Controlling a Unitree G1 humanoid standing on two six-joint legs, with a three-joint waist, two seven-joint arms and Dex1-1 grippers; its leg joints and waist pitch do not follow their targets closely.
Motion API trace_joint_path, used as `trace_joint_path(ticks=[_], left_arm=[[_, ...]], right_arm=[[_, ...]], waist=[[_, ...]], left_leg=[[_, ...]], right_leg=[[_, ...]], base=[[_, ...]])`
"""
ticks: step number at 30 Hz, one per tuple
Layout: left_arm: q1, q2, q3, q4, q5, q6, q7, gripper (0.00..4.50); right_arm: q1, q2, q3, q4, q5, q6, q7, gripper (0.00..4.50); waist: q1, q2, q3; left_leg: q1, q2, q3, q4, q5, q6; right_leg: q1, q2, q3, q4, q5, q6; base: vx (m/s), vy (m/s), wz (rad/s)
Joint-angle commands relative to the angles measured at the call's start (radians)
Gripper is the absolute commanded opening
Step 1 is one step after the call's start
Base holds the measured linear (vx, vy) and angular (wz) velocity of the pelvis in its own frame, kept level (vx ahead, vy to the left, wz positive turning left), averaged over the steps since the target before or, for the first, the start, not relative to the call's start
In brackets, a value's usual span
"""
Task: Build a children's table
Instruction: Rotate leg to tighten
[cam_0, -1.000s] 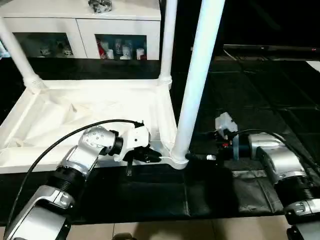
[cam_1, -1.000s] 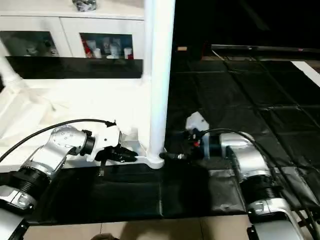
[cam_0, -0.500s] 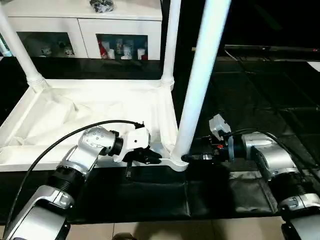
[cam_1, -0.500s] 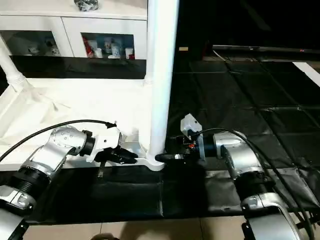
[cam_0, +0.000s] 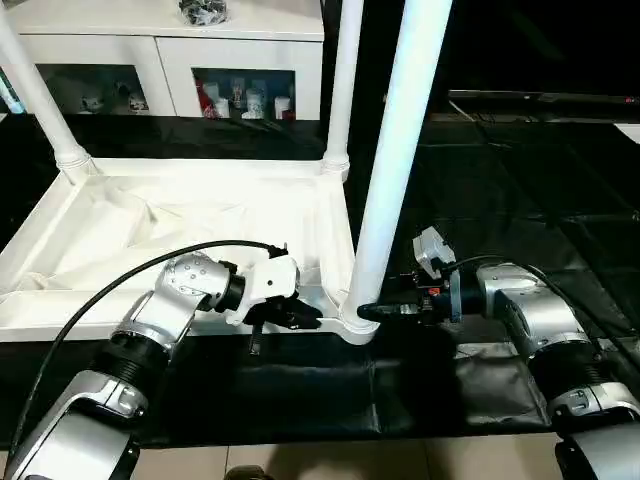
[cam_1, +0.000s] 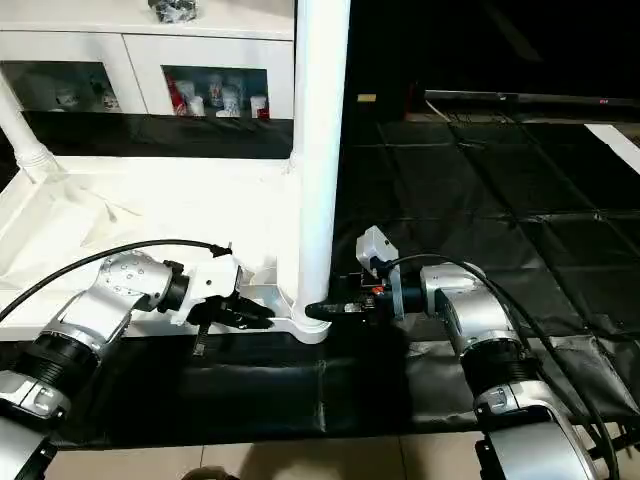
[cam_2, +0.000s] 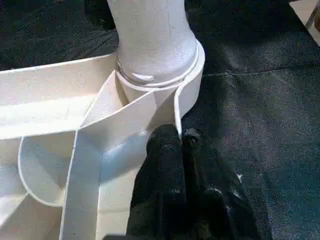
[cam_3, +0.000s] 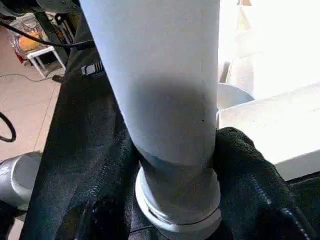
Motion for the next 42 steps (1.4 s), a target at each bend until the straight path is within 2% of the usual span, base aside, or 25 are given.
trace_joint_path(ticks=[1,3,5,7,8,9,10,11,13,14,16,18,22,23,24,25,26,27,28,30,31,34,36,40,42], left_arm=[[-0.011,-0.018,-0.03,0.004,0.02,0.008,0.001,0.0],[-0.02,-0.034,-0.019,0.021,0.023,0.02,0.039,0.0],[-0.034,-0.053,-0.008,0.043,0.032,0.037,0.092,0.0],[-0.07,-0.113,0.033,0.09,0.033,0.104,0.23,0.0],[-0.074,-0.12,0.037,0.095,0.033,0.11,0.246,0.0],[-0.089,-0.145,0.052,0.11,0.033,0.135,0.3,0.0],[-0.101,-0.168,0.067,0.12,0.027,0.169,0.345,0.0],[-0.116,-0.193,0.084,0.132,0.021,0.203,0.393,0.0],[-0.128,-0.215,0.099,0.142,0.015,0.234,0.432,0.0],[-0.144,-0.24,0.114,0.153,0.009,0.272,0.477,0.0],[-0.177,-0.286,0.136,0.179,0.006,0.316,0.561,0.0],[-0.205,-0.324,0.154,0.202,0.004,0.343,0.628,0.0],[-0.237,-0.365,0.179,0.219,0.004,0.379,0.686,0.0],[-0.237,-0.363,0.177,0.217,0.008,0.376,0.684,0.0],[-0.236,-0.362,0.176,0.213,0.013,0.377,0.683,0.0],[-0.221,-0.342,0.157,0.203,0.035,0.356,0.666,0.0],[-0.215,-0.334,0.149,0.199,0.044,0.347,0.661,0.0],[-0.208,-0.325,0.142,0.195,0.05,0.346,0.652,0.0],[-0.203,-0.319,0.14,0.192,0.051,0.353,0.646,0.0],[-0.187,-0.299,0.135,0.178,0.055,0.353,0.627,0.0],[-0.184,-0.296,0.134,0.176,0.056,0.354,0.623,0.0],[-0.162,-0.261,0.117,0.15,0.068,0.328,0.579,0.0],[-0.141,-0.229,0.101,0.123,0.066,0.299,0.522,0.0],[-0.11,-0.166,0.077,0.087,0.06,0.24,0.42,0.0],[-0.102,-0.149,0.073,0.077,0.053,0.22,0.386,0.0]], right_arm=[[0.01,0.012,0.016,-0.01,0.016,0.005,0.041,1.96],[0.032,0.01,0.011,-0.035,0.023,0.016,0.031,1.96],[0.051,0.016,0.001,-0.054,0.029,0.026,0.004,1.95],[0.096,0.059,-0.027,-0.077,0.022,0.042,-0.133,1.95],[0.1,0.065,-0.029,-0.078,0.018,0.043,-0.153,1.94],[0.11,0.091,-0.036,-0.067,-0.001,0.049,-0.236,1.93],[0.116,0.117,-0.042,-0.056,-0.016,0.049,-0.305,1.92],[0.118,0.146,-0.048,-0.042,-0.028,0.061,-0.376,1.91],[0.119,0.171,-0.055,-0.031,-0.037,0.072,-0.432,1.91],[0.116,0.203,-0.059,-0.018,-0.047,0.069,-0.491,1.91],[0.078,0.281,-0.08,0.029,-0.055,0.087,-0.622,1.91],[0.031,0.345,-0.104,0.081,-0.057,0.102,-0.744,1.91],[-0.014,0.401,-0.11,0.119,-0.084,0.07,-0.857,1.91],[-0.012,0.406,-0.115,0.114,-0.078,0.067,-0.856,1.91],[-0.009,0.409,-0.12,0.11,-0.073,0.068,-0.859,2.47],[0.007,0.397,-0.125,0.095,-0.077,0.07,-0.854,2.61],[0.013,0.392,-0.124,0.092,-0.084,0.068,-0.853,2.61],[0.022,0.381,-0.12,0.087,-0.092,0.061,-0.845,2.69],[0.031,0.372,-0.117,0.084,-0.098,0.054,-0.84,2.82],[0.062,0.336,-0.109,0.059,-0.106,0.034,-0.816,3.05],[0.067,0.33,-0.108,0.055,-0.106,0.03,-0.81,3.09],[0.118,0.276,-0.1,-0.013,-0.1,0.012,-0.75,3.4],[0.154,0.231,-0.108,-0.064,-0.086,-0.012,-0.697,3.51],[0.193,0.147,-0.151,-0.143,-0.035,0.012,-0.597,3.89],[0.201,0.125,-0.167,-0.17,-0.012,0.014,-0.568,3.99]], waist=[[-0.006,-0.007,-0.072],[-0.004,-0.003,-0.072],[0.002,-0.005,-0.07],[0.006,-0.001,-0.067],[0.005,0.0,-0.061],[0.001,-0.004,-0.061],[-0.001,0.008,-0.06],[-0.011,0.003,-0.058],[-0.02,-0.001,-0.059],[-0.026,0.005,-0.06],[-0.04,0.012,-0.058],[-0.056,0.01,-0.059],[-0.066,0.009,-0.064],[-0.066,0.002,-0.067],[-0.064,0.004,-0.069],[-0.065,-0.001,-0.068],[-0.063,-0.001,-0.071],[-0.062,0.002,-0.073],[-0.062,-0.001,-0.073],[-0.064,-0.004,-0.079],[-0.063,-0.003,-0.08],[-0.066,0.0,-0.074],[-0.06,0.0,-0.074],[-0.053,-0.002,-0.07],[-0.049,-0.003,-0.068]], left_leg=[[0.003,0.048,-0.009,-0.062,-0.106,0.055],[0.004,0.048,-0.008,-0.062,-0.108,0.055],[0.009,0.048,-0.007,-0.062,-0.122,0.055],[0.018,0.05,-0.005,-0.063,-0.151,0.044],[0.021,0.048,-0.006,-0.067,-0.189,0.031],[0.018,0.045,-0.011,-0.071,-0.209,0.017],[0.018,0.045,-0.013,-0.073,-0.217,0.008],[0.021,0.043,-0.014,-0.074,-0.238,-0.004],[0.016,0.037,-0.02,-0.076,-0.242,-0.007],[0.016,0.037,-0.02,-0.075,-0.239,-0.001],[0.012,0.037,-0.023,-0.078,-0.256,-0.005],[0.01,0.034,-0.027,-0.079,-0.276,-0.01],[0.009,0.036,-0.023,-0.077,-0.221,0.009],[0.008,0.036,-0.021,-0.075,-0.2,0.019],[0.006,0.037,-0.021,-0.075,-0.184,0.026],[0.004,0.038,-0.018,-0.074,-0.165,0.038],[-0.002,0.039,-0.02,-0.074,-0.137,0.048],[0.001,0.04,-0.017,-0.071,-0.117,0.057],[0.001,0.039,-0.016,-0.07,-0.104,0.062],[-0.009,0.036,-0.017,-0.065,-0.048,0.083],[-0.009,0.038,-0.016,-0.064,-0.04,0.09],[-0.005,0.039,-0.012,-0.064,-0.068,0.104],[-0.004,0.043,-0.013,-0.064,-0.074,0.103],[-0.001,0.045,-0.013,-0.066,-0.092,0.098],[0.0,0.043,-0.012,-0.068,-0.122,0.084]], right_leg=[[0.057,-0.084,0.06,-0.065,-0.205,-0.183],[0.057,-0.084,0.06,-0.066,-0.202,-0.185],[0.053,-0.084,0.061,-0.072,-0.219,-0.18],[0.047,-0.083,0.062,-0.078,-0.256,-0.177],[0.044,-0.085,0.061,-0.089,-0.323,-0.165],[0.053,-0.09,0.059,-0.093,-0.395,-0.14],[0.051,-0.09,0.058,-0.096,-0.422,-0.128],[0.048,-0.09,0.057,-0.106,-0.465,-0.108],[0.054,-0.093,0.05,-0.113,-0.524,-0.076],[0.052,-0.093,0.051,-0.116,-0.528,-0.069],[0.052,-0.089,0.047,-0.115,-0.513,-0.079],[0.054,-0.089,0.042,-0.12,-0.533,-0.073],[0.054,-0.088,0.05,-0.11,-0.415,-0.115],[0.058,-0.088,0.052,-0.105,-0.368,-0.127],[0.059,-0.088,0.054,-0.099,-0.337,-0.136],[0.059,-0.086,0.055,-0.094,-0.288,-0.151],[0.065,-0.087,0.055,-0.086,-0.242,-0.162],[0.064,-0.087,0.056,-0.082,-0.201,-0.173],[0.065,-0.086,0.057,-0.079,-0.176,-0.18],[0.073,-0.086,0.056,-0.065,-0.08,-0.201],[0.074,-0.088,0.056,-0.063,-0.062,-0.203],[0.067,-0.085,0.057,-0.071,-0.091,-0.215],[0.067,-0.087,0.058,-0.069,-0.086,-0.223],[0.066,-0.085,0.06,-0.07,-0.098,-0.209],[0.066,-0.087,0.061,-0.077,-0.158,-0.19]], base=[[0.0,0.0,0.0],[0.0,0.0,0.0],[0.0,0.0,0.0],[0.0,0.0,0.0],[0.0,0.0,0.0],[0.0,0.0,0.0],[0.0,0.0,0.0],[0.0,0.0,0.0],[0.0,0.0,0.0],[0.0,0.0,0.0],[0.0,0.0,0.0],[0.0,0.0,0.0],[0.0,0.0,0.0],[0.0,0.0,0.0],[0.0,0.0,0.0],[0.0,0.0,0.0],[0.0,0.0,0.0],[0.0,0.0,0.0],[0.0,0.0,0.0],[0.0,0.0,0.0],[0.0,0.0,0.0],[0.0,0.0,0.0],[0.0,0.0,0.0],[0.0,0.0,0.0],[0.0,0.0,0.0]])
